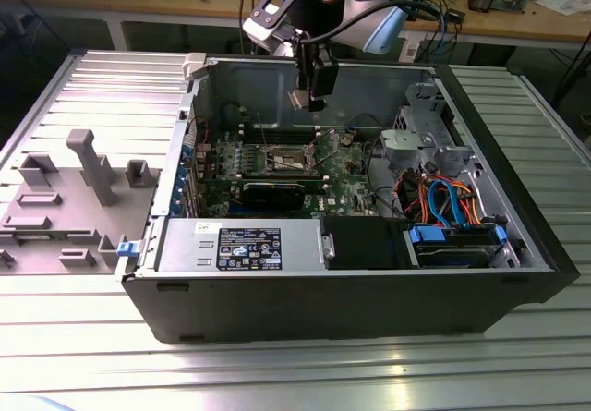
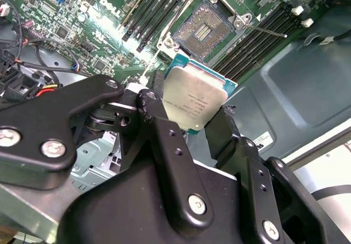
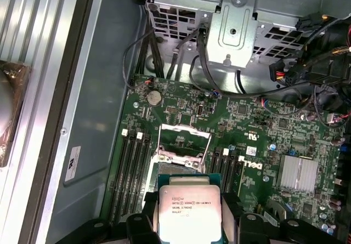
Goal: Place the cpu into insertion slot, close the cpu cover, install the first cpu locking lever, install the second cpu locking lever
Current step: 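Place the cpu into insertion slot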
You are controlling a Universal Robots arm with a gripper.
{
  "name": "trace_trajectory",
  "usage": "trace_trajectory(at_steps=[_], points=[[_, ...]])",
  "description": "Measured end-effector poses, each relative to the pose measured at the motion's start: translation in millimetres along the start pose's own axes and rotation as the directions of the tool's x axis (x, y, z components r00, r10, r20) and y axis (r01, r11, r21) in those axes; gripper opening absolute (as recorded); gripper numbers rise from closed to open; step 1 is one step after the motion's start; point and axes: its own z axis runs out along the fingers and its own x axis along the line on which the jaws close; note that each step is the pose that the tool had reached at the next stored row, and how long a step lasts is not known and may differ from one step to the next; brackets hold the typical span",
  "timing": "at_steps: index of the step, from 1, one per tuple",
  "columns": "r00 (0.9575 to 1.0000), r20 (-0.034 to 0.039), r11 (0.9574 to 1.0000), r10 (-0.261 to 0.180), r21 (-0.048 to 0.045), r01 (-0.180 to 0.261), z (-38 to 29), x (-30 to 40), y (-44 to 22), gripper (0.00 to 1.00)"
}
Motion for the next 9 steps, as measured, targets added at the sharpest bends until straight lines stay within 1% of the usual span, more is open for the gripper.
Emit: trace_trajectory(at_steps=[9], points=[[1.0000, 0.0003, 1.0000, 0.003, 0.0000, -0.003, 0.1, 0.1, 0.0, 0.54]])
